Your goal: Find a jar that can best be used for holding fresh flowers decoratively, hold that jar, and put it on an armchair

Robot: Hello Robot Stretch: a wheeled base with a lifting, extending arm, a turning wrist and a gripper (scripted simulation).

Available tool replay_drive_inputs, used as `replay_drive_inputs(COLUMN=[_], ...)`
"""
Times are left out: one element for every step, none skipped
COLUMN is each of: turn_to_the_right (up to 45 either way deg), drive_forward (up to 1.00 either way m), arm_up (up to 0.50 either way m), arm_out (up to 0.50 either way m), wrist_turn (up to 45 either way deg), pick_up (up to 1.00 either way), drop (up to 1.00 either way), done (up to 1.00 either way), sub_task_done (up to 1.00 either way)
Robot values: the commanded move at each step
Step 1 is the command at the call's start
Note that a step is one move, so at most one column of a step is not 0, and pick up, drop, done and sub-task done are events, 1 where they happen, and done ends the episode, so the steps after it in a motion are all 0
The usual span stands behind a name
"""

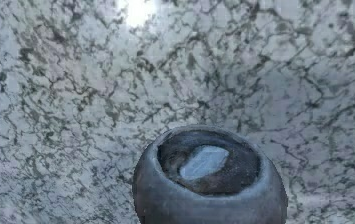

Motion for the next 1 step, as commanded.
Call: replay_drive_inputs(turn_to_the_right=[3.0], drive_forward=[0.0], arm_up=[0.0], arm_out=[0.0], wrist_turn=[0.0], pick_up=[0.0], drop=[0.0], done=[0.0], sub_task_done=[0.0])
